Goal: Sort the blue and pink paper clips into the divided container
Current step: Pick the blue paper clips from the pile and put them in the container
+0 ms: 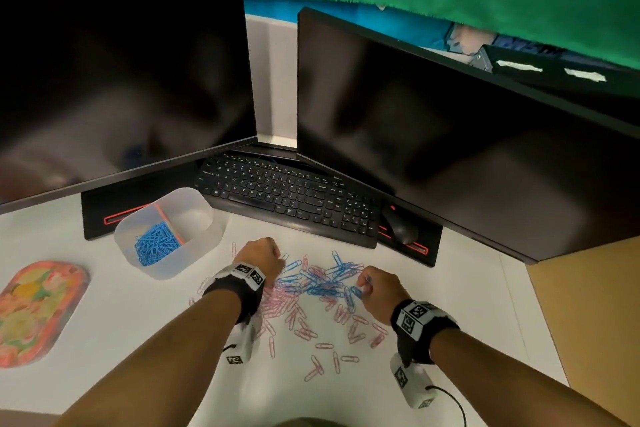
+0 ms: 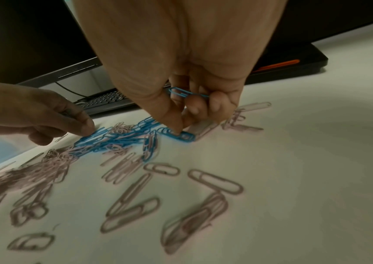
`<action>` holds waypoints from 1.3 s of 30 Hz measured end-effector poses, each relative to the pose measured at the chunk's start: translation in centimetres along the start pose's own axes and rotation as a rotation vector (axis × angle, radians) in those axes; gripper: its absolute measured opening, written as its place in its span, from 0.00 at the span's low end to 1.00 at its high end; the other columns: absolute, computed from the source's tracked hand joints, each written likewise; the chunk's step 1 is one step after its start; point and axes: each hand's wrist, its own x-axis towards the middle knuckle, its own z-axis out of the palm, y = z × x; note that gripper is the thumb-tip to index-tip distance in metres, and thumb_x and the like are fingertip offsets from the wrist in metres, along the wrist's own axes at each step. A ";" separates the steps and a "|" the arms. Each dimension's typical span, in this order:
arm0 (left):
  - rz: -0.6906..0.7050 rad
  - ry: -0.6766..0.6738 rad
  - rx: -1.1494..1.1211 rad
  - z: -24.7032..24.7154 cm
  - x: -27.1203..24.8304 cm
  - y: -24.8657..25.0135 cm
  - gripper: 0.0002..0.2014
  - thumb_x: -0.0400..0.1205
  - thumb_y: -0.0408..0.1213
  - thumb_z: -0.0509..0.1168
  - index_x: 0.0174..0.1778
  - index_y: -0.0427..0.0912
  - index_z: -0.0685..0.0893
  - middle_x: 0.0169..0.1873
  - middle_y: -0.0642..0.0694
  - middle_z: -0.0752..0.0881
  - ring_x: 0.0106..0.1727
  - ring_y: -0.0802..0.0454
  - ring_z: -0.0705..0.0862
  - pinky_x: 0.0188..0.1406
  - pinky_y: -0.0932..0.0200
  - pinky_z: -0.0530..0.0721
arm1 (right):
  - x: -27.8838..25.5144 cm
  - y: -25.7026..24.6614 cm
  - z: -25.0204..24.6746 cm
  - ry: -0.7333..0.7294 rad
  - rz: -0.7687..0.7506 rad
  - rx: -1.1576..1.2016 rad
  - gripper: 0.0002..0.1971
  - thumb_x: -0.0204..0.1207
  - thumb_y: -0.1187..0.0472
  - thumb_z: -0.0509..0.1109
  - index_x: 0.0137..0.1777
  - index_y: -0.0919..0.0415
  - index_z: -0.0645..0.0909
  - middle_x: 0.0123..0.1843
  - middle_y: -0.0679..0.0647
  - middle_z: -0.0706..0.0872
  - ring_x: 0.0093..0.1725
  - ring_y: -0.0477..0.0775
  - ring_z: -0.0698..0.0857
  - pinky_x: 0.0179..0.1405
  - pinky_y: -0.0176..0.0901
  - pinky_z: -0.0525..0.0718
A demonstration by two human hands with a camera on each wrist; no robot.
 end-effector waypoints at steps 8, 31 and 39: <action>0.007 -0.049 0.134 0.1 0.1 0.3 0.10 0.78 0.36 0.63 0.53 0.41 0.84 0.53 0.42 0.88 0.53 0.44 0.86 0.52 0.55 0.85 | -0.3 -0.4 0.4 0.003 -0.039 -0.067 0.12 0.75 0.68 0.66 0.56 0.54 0.78 0.47 0.48 0.79 0.46 0.50 0.81 0.44 0.38 0.79; -0.019 -0.090 -0.921 -2.4 -3.5 -2.0 0.06 0.86 0.30 0.59 0.43 0.38 0.77 0.33 0.43 0.82 0.30 0.50 0.79 0.27 0.57 0.77 | -0.3 -4.2 -1.4 -0.192 -0.086 0.607 0.11 0.83 0.63 0.61 0.44 0.65 0.83 0.32 0.61 0.77 0.25 0.47 0.70 0.24 0.35 0.68; -0.056 0.091 -1.334 -7.8 -6.4 -5.3 0.08 0.83 0.22 0.57 0.50 0.37 0.80 0.31 0.40 0.82 0.26 0.52 0.80 0.22 0.63 0.76 | 0.0 -15.6 0.9 -0.367 -0.166 0.815 0.11 0.84 0.66 0.60 0.44 0.62 0.83 0.30 0.55 0.79 0.22 0.45 0.71 0.21 0.36 0.64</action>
